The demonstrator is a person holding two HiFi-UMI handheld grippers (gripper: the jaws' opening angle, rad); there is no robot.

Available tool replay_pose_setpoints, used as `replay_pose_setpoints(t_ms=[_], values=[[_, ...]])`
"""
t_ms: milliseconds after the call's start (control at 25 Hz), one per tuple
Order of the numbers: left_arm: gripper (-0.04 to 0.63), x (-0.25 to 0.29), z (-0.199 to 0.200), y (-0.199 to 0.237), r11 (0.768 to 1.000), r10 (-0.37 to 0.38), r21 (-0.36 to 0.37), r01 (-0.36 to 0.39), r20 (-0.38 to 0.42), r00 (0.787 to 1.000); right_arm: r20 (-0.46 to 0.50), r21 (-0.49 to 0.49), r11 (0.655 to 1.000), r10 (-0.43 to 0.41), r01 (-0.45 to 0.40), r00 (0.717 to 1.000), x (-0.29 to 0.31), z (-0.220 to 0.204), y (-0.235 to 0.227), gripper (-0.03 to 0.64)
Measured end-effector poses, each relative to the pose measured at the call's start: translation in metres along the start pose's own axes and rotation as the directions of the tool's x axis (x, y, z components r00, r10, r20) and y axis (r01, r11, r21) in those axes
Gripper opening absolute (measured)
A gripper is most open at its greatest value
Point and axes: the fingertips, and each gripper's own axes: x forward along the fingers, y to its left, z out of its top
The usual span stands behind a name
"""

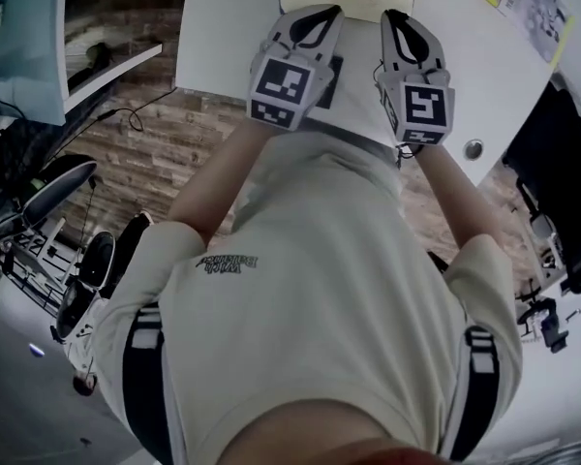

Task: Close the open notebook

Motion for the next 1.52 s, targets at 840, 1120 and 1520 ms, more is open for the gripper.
replay_pose_setpoints(t_ms=[840,1120,1520], values=[[0.011,-0.097,-0.013,0.081,0.951,0.285,-0.14,-0.274,0.06,0.957,-0.017,-0.198,0.946,0.261,-0.259,0.965,0.045,0.041,0.128,0.046],[0.011,-0.05,0.012,0.036,0.989,0.132,-0.071,-0.127,0.061,0.989,0.0,-0.114,0.987,0.115,-0.114,0.993,0.0,0.031,0.065,0.029],[0.011,0.03,-0.017,-0.022,0.998,-0.067,0.011,0.068,-0.094,0.993,-0.14,0.066,0.996,-0.047,0.057,0.989,-0.007,-0.059,-0.02,0.059]])
